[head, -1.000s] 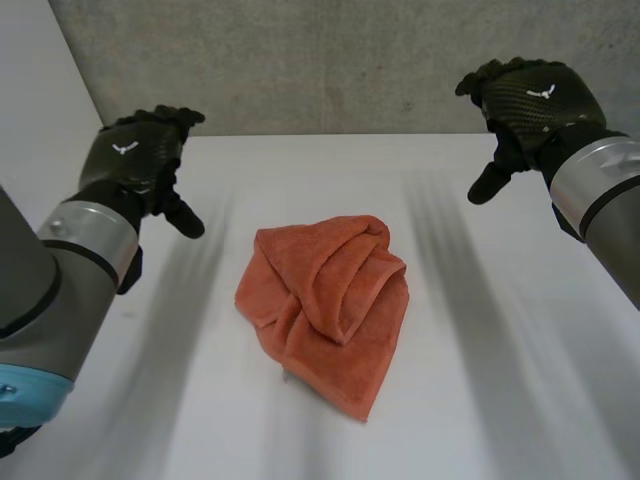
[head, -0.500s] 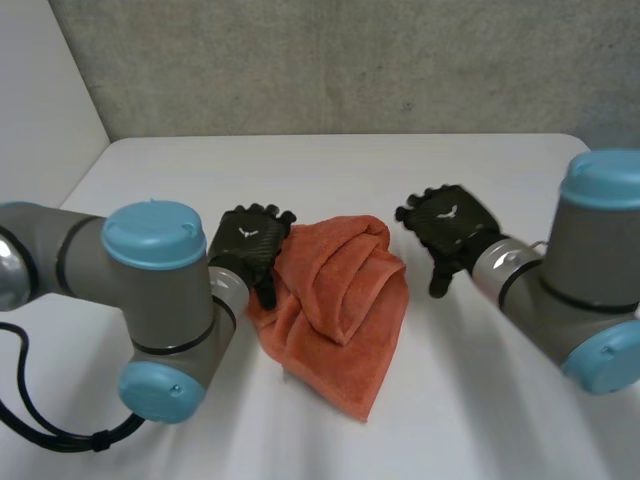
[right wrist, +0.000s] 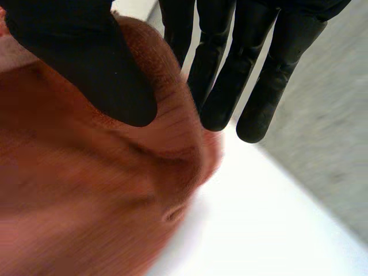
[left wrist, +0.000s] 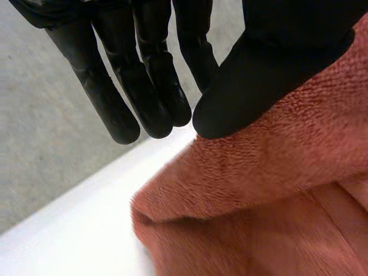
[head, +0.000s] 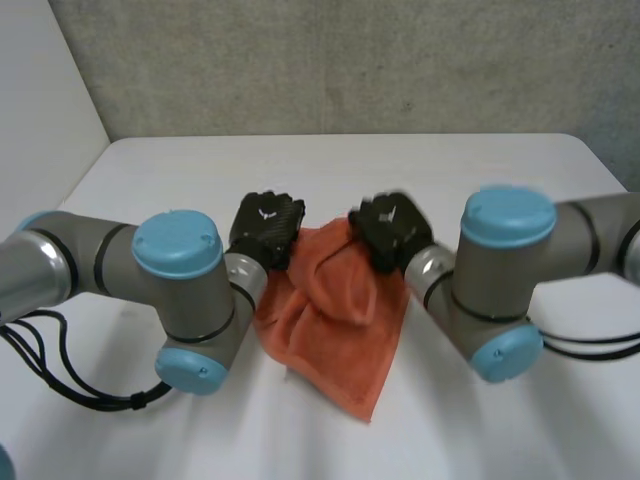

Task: Fold the laundry

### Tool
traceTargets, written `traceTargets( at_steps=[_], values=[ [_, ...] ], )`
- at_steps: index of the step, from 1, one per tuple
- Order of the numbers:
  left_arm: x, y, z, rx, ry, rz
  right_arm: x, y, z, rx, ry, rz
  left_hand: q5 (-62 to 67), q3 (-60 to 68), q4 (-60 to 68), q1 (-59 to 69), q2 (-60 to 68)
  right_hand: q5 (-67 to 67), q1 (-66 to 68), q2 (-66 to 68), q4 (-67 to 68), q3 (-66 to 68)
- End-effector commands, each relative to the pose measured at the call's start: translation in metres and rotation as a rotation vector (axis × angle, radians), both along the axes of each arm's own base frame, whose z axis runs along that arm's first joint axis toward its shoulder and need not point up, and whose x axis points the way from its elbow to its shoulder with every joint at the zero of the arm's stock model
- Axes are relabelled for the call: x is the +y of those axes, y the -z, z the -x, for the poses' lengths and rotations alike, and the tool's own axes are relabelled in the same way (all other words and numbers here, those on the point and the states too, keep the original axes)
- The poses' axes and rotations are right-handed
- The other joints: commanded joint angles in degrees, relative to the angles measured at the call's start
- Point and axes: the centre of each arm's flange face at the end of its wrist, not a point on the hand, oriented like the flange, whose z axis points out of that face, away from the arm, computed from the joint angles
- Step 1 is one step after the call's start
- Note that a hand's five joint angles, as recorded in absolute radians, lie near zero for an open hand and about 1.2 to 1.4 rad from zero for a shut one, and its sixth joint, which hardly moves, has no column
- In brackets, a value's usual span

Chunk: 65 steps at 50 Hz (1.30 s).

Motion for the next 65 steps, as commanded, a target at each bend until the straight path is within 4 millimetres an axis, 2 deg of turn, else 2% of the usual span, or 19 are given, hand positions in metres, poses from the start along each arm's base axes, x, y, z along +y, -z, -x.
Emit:
traceTargets(
  at_steps=[1,3,4,6,7,9,13,18,21,22,23,25,28,33,42,49,52,58,65],
  values=[
    [0.006,-0.086,-0.006,0.084,-0.004,0.184,-0.001,-0.122,0.007,-0.167,0.057,0.256,13.65,13.26,13.3,14.84,13.2,13.87,24.2,12.61,12.03,12.36],
    [0.016,-0.137,-0.017,0.153,-0.018,0.281,0.009,-0.17,0.012,-0.228,0.053,0.34,13.65,13.26,13.3,14.84,13.2,13.87,24.2,12.61,12.03,12.36],
    [0.016,-0.137,-0.017,0.154,-0.018,0.281,0.009,-0.17,0.012,-0.228,0.053,0.34,13.65,13.26,13.3,14.84,13.2,13.87,24.2,12.61,12.03,12.36],
    [0.032,-0.177,-0.028,0.212,-0.019,0.356,0.022,-0.2,0.018,-0.246,0.044,0.363,13.65,13.26,13.3,14.84,13.2,13.87,24.2,12.61,12.03,12.36],
    [0.032,-0.177,-0.028,0.212,-0.019,0.357,0.022,-0.2,0.018,-0.246,0.044,0.363,13.65,13.26,13.3,14.84,13.2,13.87,24.2,12.61,12.03,12.36],
    [0.05,-0.202,-0.04,0.249,-0.018,0.407,0.031,-0.218,0.023,-0.256,0.042,0.375,13.65,13.26,13.3,14.84,13.2,13.87,24.2,12.61,12.03,12.36],
    [0.06,-0.21,-0.048,0.258,-0.019,0.422,0.033,-0.223,0.025,-0.257,0.045,0.378,13.65,13.26,13.3,14.84,13.2,13.87,24.2,12.61,12.03,12.36],
    [0.058,-0.193,-0.052,0.232,-0.033,0.387,0.029,-0.215,0.026,-0.24,0.058,0.352,13.65,13.26,13.3,14.84,13.2,13.87,24.2,12.61,12.03,12.36],
    [0.053,-0.17,-0.058,0.188,-0.055,0.328,0.023,-0.197,0.022,-0.209,0.064,0.305,13.65,13.26,13.3,14.84,13.2,13.87,24.2,12.61,12.03,12.36],
    [0.053,-0.155,-0.058,0.164,-0.054,0.288,0.02,-0.187,0.02,-0.189,0.067,0.276,9.34,8.95,8.99,10.53,8.89,13.87,24.2,12.61,12.03,12.36],
    [0.053,-0.155,-0.058,0.164,-0.054,0.287,0.02,-0.187,0.02,-0.189,0.067,0.275,9.3,8.91,8.95,10.49,8.85,13.87,24.2,12.61,12.03,12.36],
    [0.057,-0.122,-0.055,0.122,-0.036,0.193,0.013,-0.166,0.018,-0.146,0.08,0.212,-1.59,-1.98,-1.94,-0.4,-2.04,13.87,24.2,12.61,12.03,12.36],
    [0.062,-0.104,-0.057,0.101,-0.031,0.138,0.008,-0.148,0.02,-0.095,0.099,0.159,-15.51,-15.91,-15.86,-14.32,-15.96,13.87,24.2,12.61,12.03,12.36],
    [0.06,-0.093,-0.058,0.088,-0.034,0.105,0.001,-0.132,0.037,-0.034,0.148,0.079,-35.25,-35.64,-35.6,-34.05,-35.69,13.87,24.2,12.61,12.03,12.36],
    [0.057,-0.086,-0.056,0.079,-0.035,0.087,0.006,-0.106,0.063,0.034,0.187,-0.034,-36.96,-37.35,-37.31,-35.77,-37.41,13.87,24.2,12.61,12.03,12.36],
    [0.083,-0.08,-0.027,0.144,0.07,0.04,0.02,-0.078,0.067,0.079,0.17,-0.132,-37.63,-38.02,-37.98,-36.44,-38.08,13.87,24.2,12.61,12.03,12.36],
    [0.081,-0.075,-0.013,0.147,0.092,0.031,0.028,-0.064,0.068,0.092,0.159,-0.173,-37.63,-38.03,-37.98,-36.44,-38.08,13.87,24.2,12.61,12.03,12.36],
    [0.073,-0.073,-0.004,0.148,0.085,0.024,0.041,-0.054,0.06,-0.02,0.146,-0.245,-37.47,-37.86,-37.82,-36.27,-37.91,13.87,24.2,12.61,12.03,12.36],
    [0.058,-0.078,-0.024,0.188,-0.061,0.006,0.102,-0.044,0.021,-0.26,-0.086,-0.553,-37.47,-37.86,-37.82,-36.27,-37.91,12.26,22.6,11.0,10.43,10.76]
  ],
)
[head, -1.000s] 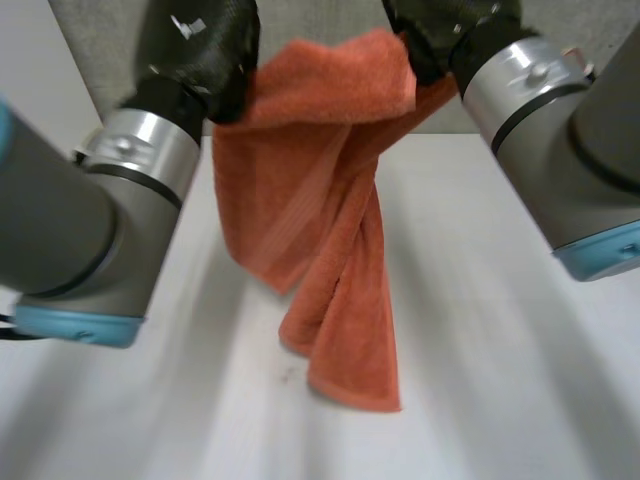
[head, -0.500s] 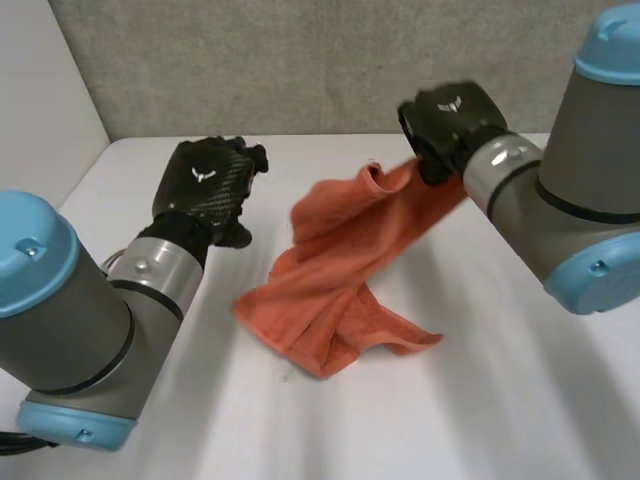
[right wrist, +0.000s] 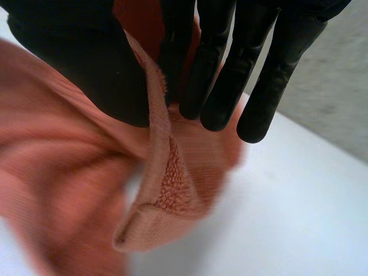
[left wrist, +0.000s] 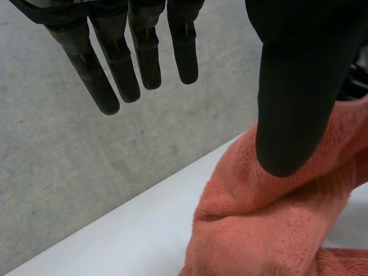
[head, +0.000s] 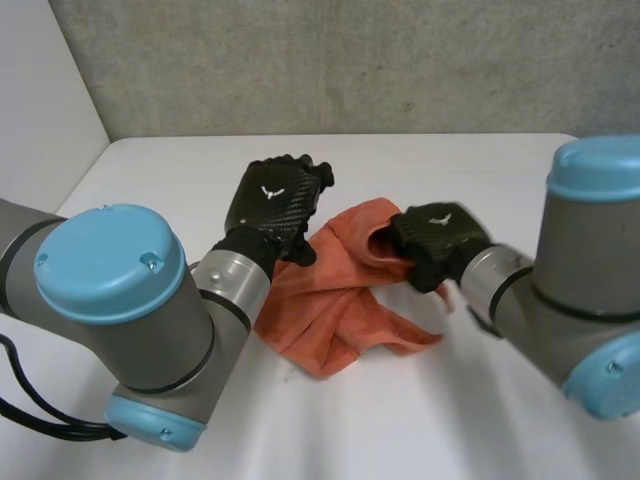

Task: Fold the laundry

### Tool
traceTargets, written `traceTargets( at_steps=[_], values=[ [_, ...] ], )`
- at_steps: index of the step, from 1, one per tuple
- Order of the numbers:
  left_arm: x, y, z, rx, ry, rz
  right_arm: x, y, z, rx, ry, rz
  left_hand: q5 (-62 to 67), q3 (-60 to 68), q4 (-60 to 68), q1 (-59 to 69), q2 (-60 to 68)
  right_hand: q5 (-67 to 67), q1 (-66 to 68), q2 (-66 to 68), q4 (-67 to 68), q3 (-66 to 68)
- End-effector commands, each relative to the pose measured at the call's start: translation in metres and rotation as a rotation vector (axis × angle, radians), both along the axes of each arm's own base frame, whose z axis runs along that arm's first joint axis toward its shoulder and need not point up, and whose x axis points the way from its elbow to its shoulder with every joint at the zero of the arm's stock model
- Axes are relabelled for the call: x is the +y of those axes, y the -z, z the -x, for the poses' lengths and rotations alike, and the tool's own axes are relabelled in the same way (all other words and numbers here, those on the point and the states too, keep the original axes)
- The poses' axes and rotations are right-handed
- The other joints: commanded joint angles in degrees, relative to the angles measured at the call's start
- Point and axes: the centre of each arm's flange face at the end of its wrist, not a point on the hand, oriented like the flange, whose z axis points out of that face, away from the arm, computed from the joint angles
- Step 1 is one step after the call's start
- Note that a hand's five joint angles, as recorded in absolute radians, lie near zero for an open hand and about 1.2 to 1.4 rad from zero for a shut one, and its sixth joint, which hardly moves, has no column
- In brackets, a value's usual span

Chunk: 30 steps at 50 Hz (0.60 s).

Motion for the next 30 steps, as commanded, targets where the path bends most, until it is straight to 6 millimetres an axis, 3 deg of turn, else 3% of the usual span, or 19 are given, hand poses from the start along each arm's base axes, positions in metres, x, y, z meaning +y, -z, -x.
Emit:
traceTargets(
  at_steps=[1,3,8,12,14,17,22,30],
  values=[
    [-0.015,-0.005,-0.018,0.034,-0.133,-0.026,0.053,0.008,-0.034,-0.253,-0.176,-0.255,3.39,3.19,3.33,3.07,3.2,11.92,22.58,10.98,10.27,10.54],
    [-0.023,-0.009,-0.036,0.047,-0.224,-0.03,0.058,0.007,-0.042,-0.287,-0.218,-0.283,3.39,3.19,3.33,3.07,3.2,-26.1,-15.44,-27.04,-27.75,-27.48],
    [-0.025,-0.024,-0.054,0.067,-0.293,-0.01,0.038,-0.01,-0.037,-0.307,-0.147,-0.193,3.72,3.53,3.66,3.4,3.53,-44.05,-33.39,-44.98,-45.7,-45.42],
    [-0.02,-0.03,-0.058,0.066,-0.296,-0.012,0.017,-0.02,-0.024,-0.299,-0.052,-0.138,3.89,3.7,3.83,3.57,3.7,-48.3,-37.64,-49.24,-49.95,-49.68],
    [-0.015,-0.034,-0.059,0.056,-0.289,-0.024,0.001,-0.027,-0.005,-0.274,0.019,-0.096,4.23,4.03,4.17,3.91,4.03,-48.13,-37.47,-49.07,-49.78,-49.51],
    [-0.012,-0.036,-0.059,0.049,-0.282,-0.031,-0.003,-0.034,0.005,-0.263,0.043,-0.076,4.23,4.03,4.17,3.91,4.04,-48.13,-37.47,-49.07,-49.78,-49.51],
    [0.014,-0.048,-0.037,0.077,-0.185,-0.045,-0.013,-0.05,0.036,-0.229,0.116,-0.054,4.73,4.54,4.67,4.41,4.54,-47.63,-36.97,-48.56,-49.28,-49.0],
    [0.028,-0.051,-0.008,0.115,-0.099,-0.108,-0.015,-0.065,0.052,-0.249,0.105,-0.025,4.73,4.54,4.67,4.41,4.54,-46.62,-35.96,-47.55,-48.27,-47.99]
  ],
)
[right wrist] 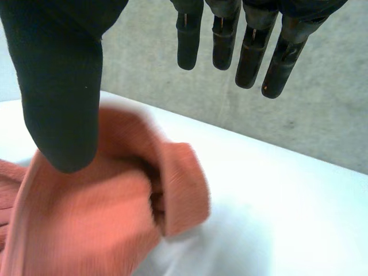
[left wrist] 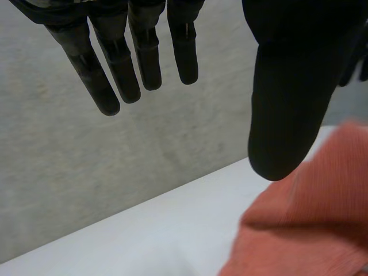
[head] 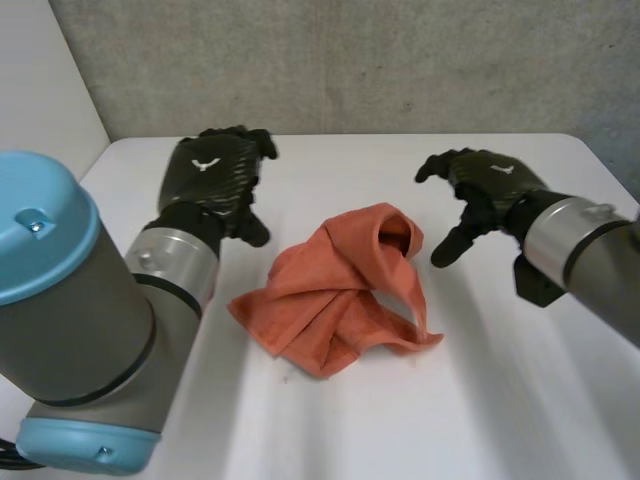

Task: Fold the laundry

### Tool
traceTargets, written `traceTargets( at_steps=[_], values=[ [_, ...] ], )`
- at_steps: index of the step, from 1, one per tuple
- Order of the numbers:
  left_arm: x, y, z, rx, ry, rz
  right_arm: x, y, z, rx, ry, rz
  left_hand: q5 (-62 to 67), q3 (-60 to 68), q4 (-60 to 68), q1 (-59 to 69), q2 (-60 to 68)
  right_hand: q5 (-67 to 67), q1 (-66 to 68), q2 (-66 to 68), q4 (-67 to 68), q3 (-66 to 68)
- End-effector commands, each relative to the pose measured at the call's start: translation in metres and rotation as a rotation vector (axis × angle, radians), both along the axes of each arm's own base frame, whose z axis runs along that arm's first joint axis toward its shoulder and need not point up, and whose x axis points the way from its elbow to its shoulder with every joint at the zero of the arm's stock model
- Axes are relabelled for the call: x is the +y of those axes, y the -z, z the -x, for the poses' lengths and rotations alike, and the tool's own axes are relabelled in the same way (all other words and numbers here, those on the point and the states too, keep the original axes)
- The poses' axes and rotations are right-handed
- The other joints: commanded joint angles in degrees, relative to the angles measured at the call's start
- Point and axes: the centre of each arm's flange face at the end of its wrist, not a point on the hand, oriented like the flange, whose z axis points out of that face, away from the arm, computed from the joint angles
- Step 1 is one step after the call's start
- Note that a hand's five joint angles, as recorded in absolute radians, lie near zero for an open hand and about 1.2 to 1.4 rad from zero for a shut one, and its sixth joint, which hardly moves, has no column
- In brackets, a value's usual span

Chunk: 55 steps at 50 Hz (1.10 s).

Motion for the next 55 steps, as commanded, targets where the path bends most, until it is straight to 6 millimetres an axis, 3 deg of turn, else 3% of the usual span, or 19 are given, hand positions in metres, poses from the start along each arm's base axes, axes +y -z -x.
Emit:
traceTargets(
  at_steps=[1,9,14,19,22,24,36,42,44,47,48,53,55],
  values=[
    [0.013,-0.003,0.028,0.042,0.082,-0.047,0.0,-0.011,0.013,-0.014,-0.011,0.018,3.88,4.07,3.97,4.13,4.02,1.04,2.46,0.48,1.07,1.1],
    [0.021,-0.005,0.054,0.101,0.146,-0.066,0.0,-0.028,0.03,-0.006,0.027,0.09,4.05,4.24,4.14,4.3,4.19,1.04,2.46,0.48,1.07,1.1],
    [0.024,0.009,0.068,0.134,0.173,-0.115,-0.005,-0.027,0.044,0.06,0.066,0.129,4.39,4.58,4.48,4.63,4.52,0.54,1.96,-0.03,0.56,0.6],
    [0.028,0.051,0.084,0.101,0.195,-0.203,-0.009,-0.016,0.052,0.112,0.084,0.138,4.56,4.75,4.65,4.8,4.69,-0.3,1.12,-0.87,-0.28,-0.24],
    [0.029,0.062,0.087,0.08,0.196,-0.22,-0.01,-0.014,0.053,0.113,0.09,0.141,4.56,4.75,4.65,4.8,4.69,-0.47,0.95,-1.04,-0.45,-0.41],
    [0.029,0.081,0.089,0.048,0.195,-0.245,-0.013,-0.009,0.057,0.114,0.102,0.144,4.39,4.58,4.48,4.63,4.52,-0.64,0.78,-1.2,-0.61,-0.58],
    [0.018,0.125,0.099,0.001,0.186,-0.249,-0.013,0.014,0.065,0.152,0.111,0.126,8.08,8.27,8.17,8.33,8.22,-0.64,0.78,-1.21,-0.62,-0.58],
    [0.014,0.135,0.102,-0.047,0.186,-0.218,-0.012,0.022,0.066,0.181,0.104,0.134,18.52,18.71,18.61,18.76,18.65,-0.3,1.12,-0.87,-0.28,-0.24],
    [0.009,0.138,0.104,-0.061,0.178,-0.181,-0.014,0.027,0.065,0.186,0.102,0.134,36.93,37.12,37.01,37.17,37.06,-0.14,1.28,-0.7,-0.11,-0.08],
    [0.005,0.137,0.104,-0.062,0.173,-0.163,-0.015,0.03,0.065,0.186,0.099,0.129,43.25,43.44,43.33,43.49,43.38,-0.14,1.29,-0.7,-0.11,-0.07],
    [0.001,0.136,0.103,-0.065,0.159,-0.144,-0.017,0.034,0.064,0.186,0.095,0.118,52.57,52.76,52.66,52.82,52.71,-0.14,1.29,-0.7,-0.11,-0.07],
    [-0.021,0.127,0.09,-0.079,0.065,-0.087,-0.026,0.049,0.059,0.178,0.054,0.074,53.65,53.84,53.74,53.9,53.79,-0.3,1.12,-0.87,-0.28,-0.24],
    [-0.028,0.108,0.081,-0.089,0.028,-0.049,-0.034,0.056,0.054,0.158,0.024,0.046,53.65,53.84,53.74,53.9,53.79,-0.47,0.95,-1.04,-0.45,-0.41]
  ],
)
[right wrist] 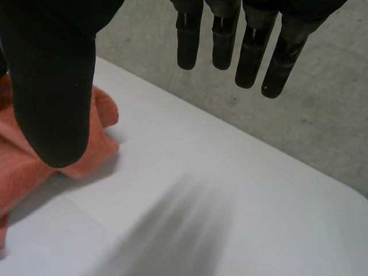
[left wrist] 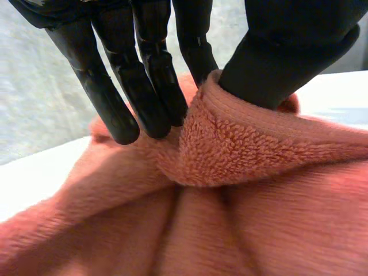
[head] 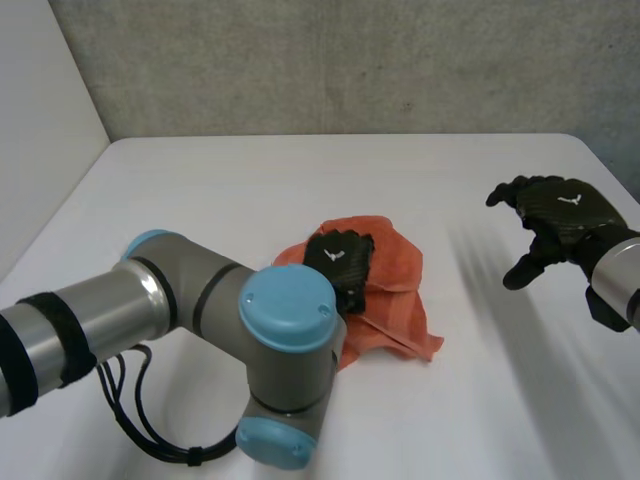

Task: Fold the laundry

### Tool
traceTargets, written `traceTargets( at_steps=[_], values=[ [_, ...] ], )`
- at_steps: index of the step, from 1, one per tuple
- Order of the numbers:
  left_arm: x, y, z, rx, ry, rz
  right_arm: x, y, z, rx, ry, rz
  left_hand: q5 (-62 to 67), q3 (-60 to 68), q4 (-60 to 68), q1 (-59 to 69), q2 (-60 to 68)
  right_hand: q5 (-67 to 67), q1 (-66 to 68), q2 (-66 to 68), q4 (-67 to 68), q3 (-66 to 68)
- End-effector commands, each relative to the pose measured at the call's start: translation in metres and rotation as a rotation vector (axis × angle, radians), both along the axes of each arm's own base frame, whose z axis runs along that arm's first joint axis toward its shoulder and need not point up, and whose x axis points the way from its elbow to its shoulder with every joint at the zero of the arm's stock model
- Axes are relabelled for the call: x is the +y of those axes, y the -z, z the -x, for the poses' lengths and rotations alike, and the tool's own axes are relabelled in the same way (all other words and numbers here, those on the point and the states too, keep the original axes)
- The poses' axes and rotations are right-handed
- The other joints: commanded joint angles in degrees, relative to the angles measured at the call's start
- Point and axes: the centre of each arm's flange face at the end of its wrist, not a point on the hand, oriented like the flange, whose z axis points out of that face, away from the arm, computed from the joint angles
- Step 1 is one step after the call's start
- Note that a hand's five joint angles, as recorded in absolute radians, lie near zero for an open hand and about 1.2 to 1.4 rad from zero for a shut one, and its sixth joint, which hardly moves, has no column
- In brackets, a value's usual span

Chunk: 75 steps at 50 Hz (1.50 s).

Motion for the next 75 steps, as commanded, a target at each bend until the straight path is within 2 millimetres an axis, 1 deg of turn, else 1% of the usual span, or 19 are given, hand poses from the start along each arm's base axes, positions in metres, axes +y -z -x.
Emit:
traceTargets(
  at_steps=[1,11,25,30,32,33,36,38,39,41,42,46,51,55,57,60,62,68,75],
  values=[
    [-0.027,-0.028,-0.02,-0.023,-0.113,0.102,-0.016,0.022,-0.009,-0.029,-0.059,-0.074,16.2,15.98,15.99,16.39,15.87,-0.48,0.95,-1.04,-0.45,-0.41],
    [-0.003,-0.095,-0.049,0.029,-0.112,0.184,-0.033,0.063,-0.057,-0.28,-0.097,-0.308,16.2,15.98,15.99,16.39,15.87,-1.32,0.11,-1.88,-1.29,-1.25],
    [0.013,-0.109,-0.075,0.017,-0.127,0.175,-0.041,0.086,-0.13,-0.49,-0.173,-0.411,16.2,15.98,15.99,16.39,15.87,1.04,2.46,0.48,1.07,1.1],
    [0.015,-0.113,-0.083,0.02,-0.138,0.18,-0.037,0.095,-0.154,-0.528,-0.204,-0.393,16.2,15.98,15.99,16.39,15.87,19.2,20.63,18.64,19.23,19.27],
    [0.011,-0.119,-0.089,0.027,-0.158,0.188,-0.033,0.093,-0.162,-0.527,-0.223,-0.371,16.2,15.98,15.99,16.39,15.87,56.48,57.91,55.92,56.51,56.55],
    [0.011,-0.119,-0.089,0.027,-0.158,0.188,-0.033,0.092,-0.162,-0.527,-0.224,-0.371,16.2,15.98,15.99,16.39,15.87,56.71,58.14,56.15,56.74,56.78],
    [0.0,-0.13,-0.099,0.034,-0.199,0.218,-0.036,0.067,-0.161,-0.545,-0.211,-0.301,16.2,15.98,15.99,16.39,15.87,61.2,62.62,60.64,61.23,61.26],
    [-0.013,-0.151,-0.113,0.036,-0.252,0.279,-0.036,0.0,-0.152,-0.567,-0.211,-0.117,16.2,15.98,15.99,16.39,15.87,61.2,62.62,60.64,61.23,61.26],
    [-0.013,-0.151,-0.113,0.036,-0.253,0.279,-0.036,0.0,-0.152,-0.567,-0.211,-0.116,16.2,15.98,15.99,16.39,15.87,61.2,62.62,60.64,61.23,61.26],
    [-0.023,-0.179,-0.126,0.027,-0.294,0.371,-0.024,-0.071,-0.141,-0.518,-0.254,0.102,16.2,15.98,15.99,16.39,15.87,61.2,62.62,60.64,61.23,61.26],
    [-0.023,-0.179,-0.126,0.027,-0.294,0.371,-0.024,-0.071,-0.141,-0.517,-0.254,0.103,16.2,15.98,15.99,16.39,15.87,61.2,62.62,60.64,61.23,61.26],
    [-0.019,-0.219,-0.133,0.031,-0.269,0.504,0.002,-0.145,-0.122,-0.356,-0.299,0.337,16.2,15.98,15.99,16.39,15.87,61.2,62.62,60.64,61.23,61.26],
    [-0.009,-0.236,-0.135,0.058,-0.211,0.56,0.018,-0.162,-0.115,-0.254,-0.319,0.332,16.2,15.98,15.99,16.39,15.87,61.2,62.62,60.64,61.23,61.26],
    [-0.008,-0.226,-0.134,0.036,-0.195,0.534,0.018,-0.143,-0.117,-0.179,-0.322,0.248,16.2,15.98,15.99,16.39,15.87,61.2,62.62,60.64,61.23,61.26],
    [-0.01,-0.2,-0.133,-0.014,-0.178,0.475,0.014,-0.109,-0.122,-0.03,-0.336,0.168,16.2,15.98,15.99,16.39,15.87,61.2,62.62,60.64,61.23,61.26],
    [-0.013,-0.18,-0.13,-0.054,-0.167,0.43,0.012,-0.093,-0.123,0.047,-0.341,0.133,16.2,15.98,15.99,16.39,15.87,61.2,62.62,60.64,61.23,61.26],
    [-0.023,-0.136,-0.124,-0.14,-0.147,0.328,0.01,-0.058,-0.123,0.174,-0.363,0.03,16.2,15.98,15.99,16.39,15.87,61.2,62.62,60.64,61.23,61.26],
    [-0.046,-0.065,-0.12,-0.268,-0.145,0.167,0.0,-0.003,-0.124,0.321,-0.376,-0.101,16.2,15.98,15.99,16.39,15.87,61.2,62.62,60.64,61.23,61.26],
    [-0.079,-0.047,-0.104,-0.275,-0.152,0.189,-0.04,-0.006,-0.135,0.321,-0.267,0.113,16.2,15.98,15.99,16.39,15.87,61.2,62.62,60.64,61.23,61.26]
  ],
)
